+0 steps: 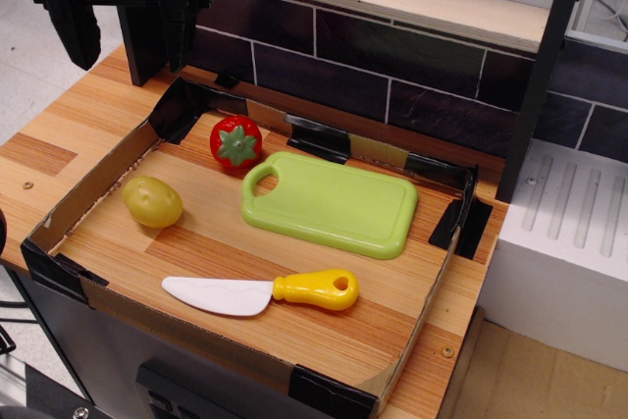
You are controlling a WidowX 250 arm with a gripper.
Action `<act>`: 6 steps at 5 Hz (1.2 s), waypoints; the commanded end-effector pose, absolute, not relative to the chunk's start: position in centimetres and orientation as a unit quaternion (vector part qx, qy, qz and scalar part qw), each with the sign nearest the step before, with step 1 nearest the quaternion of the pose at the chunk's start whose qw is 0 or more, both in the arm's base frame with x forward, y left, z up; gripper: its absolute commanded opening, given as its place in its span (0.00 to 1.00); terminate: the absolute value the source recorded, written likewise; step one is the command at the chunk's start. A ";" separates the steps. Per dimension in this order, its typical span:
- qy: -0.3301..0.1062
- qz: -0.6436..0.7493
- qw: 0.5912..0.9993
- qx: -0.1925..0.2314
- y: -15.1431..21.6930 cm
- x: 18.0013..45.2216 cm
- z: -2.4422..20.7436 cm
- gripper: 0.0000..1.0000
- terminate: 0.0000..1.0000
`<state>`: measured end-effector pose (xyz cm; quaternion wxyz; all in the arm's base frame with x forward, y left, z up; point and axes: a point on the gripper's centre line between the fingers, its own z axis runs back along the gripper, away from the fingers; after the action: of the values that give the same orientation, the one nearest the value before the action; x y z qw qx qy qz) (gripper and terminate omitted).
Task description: Put knife on cutting board
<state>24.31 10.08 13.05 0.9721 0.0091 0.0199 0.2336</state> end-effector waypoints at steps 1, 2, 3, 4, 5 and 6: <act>0.020 0.234 0.972 0.009 10.1 24.3 13.1 1.00 0.00; -0.001 0.110 0.994 -0.008 8.3 25.7 12.4 1.00 0.00; -0.034 -0.014 0.999 0.015 6.1 26.0 11.7 1.00 0.00; -0.040 -0.139 0.989 0.018 3.8 24.8 11.4 1.00 0.00; -0.014 -0.261 0.965 0.002 2.5 23.6 10.9 1.00 0.00; -0.001 -0.380 0.925 0.026 1.6 22.8 9.6 1.00 0.00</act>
<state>23.09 1.08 8.47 0.9228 0.0107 0.0213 -0.3846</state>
